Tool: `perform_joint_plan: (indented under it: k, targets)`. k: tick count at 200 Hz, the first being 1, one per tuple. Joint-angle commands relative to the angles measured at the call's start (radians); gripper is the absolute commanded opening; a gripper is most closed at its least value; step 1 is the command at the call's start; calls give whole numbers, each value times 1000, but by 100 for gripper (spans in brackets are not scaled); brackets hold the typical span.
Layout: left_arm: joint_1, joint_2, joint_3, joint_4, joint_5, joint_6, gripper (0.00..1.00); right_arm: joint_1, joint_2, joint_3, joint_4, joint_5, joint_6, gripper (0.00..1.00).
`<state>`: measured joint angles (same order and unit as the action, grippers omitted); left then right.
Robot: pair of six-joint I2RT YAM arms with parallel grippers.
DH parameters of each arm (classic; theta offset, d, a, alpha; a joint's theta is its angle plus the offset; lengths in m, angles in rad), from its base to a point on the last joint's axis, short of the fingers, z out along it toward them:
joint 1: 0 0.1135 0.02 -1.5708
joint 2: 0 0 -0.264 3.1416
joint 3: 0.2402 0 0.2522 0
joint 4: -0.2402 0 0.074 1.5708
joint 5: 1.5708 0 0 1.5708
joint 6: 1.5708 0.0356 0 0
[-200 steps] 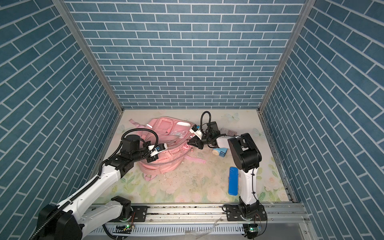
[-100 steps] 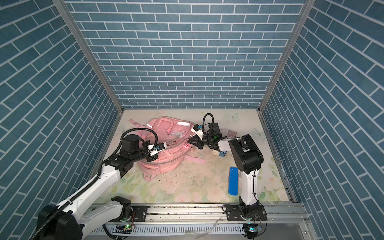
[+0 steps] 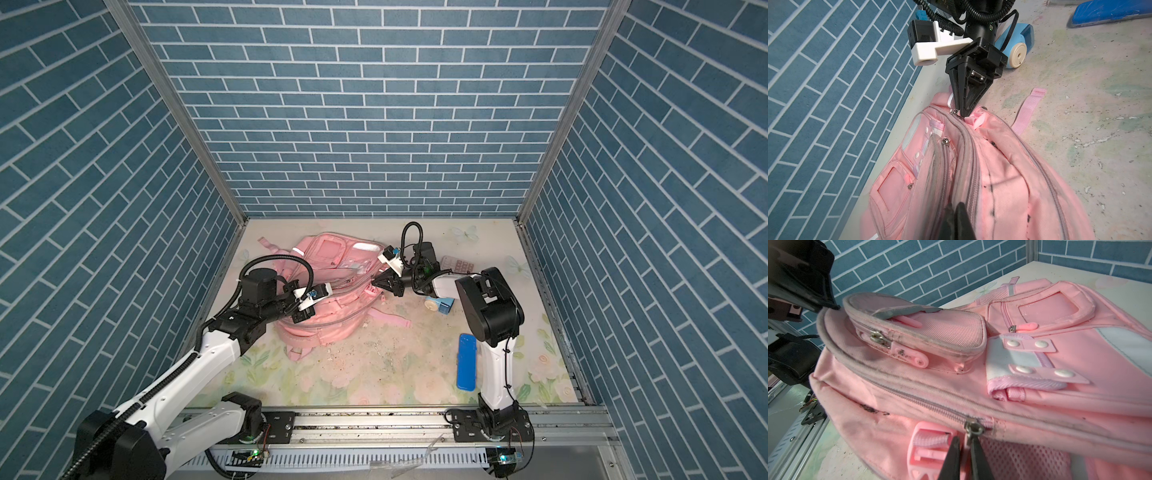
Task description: Pack the student bag
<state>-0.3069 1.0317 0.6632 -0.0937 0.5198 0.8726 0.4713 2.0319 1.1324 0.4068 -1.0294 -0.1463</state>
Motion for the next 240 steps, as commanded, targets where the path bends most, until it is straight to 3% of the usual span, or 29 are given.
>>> perform_joint_plan:
  k: [1, 54, 83, 117, 155, 174, 206, 240]
  targets:
    - [15, -30, 24, 98, 6, -8, 0, 7, -1, -12, -8, 11, -7, 10]
    - [-3, -72, 7, 88, -38, -161, 0, -12, -70, -24, 30, 132, 113, 0]
    - [-118, -118, -71, 165, -222, -348, 0, -7, -132, 11, -81, 145, 92, 0]
    - [-226, -61, -70, 217, -393, -514, 0, 49, -212, 45, -317, 211, -1, 0]
    - [-249, 8, -6, 188, -406, -641, 0, 120, -292, -33, -312, 209, 64, 0]
    - [-308, 6, 6, 163, -452, -687, 0, 120, -301, -32, -310, 246, 100, 0]
    - [-368, -16, 26, 108, -509, -845, 0, 80, -256, 81, -438, 300, 68, 0]
    - [-416, -24, 28, 115, -488, -1074, 0, 42, -214, 175, -542, 313, -28, 0]
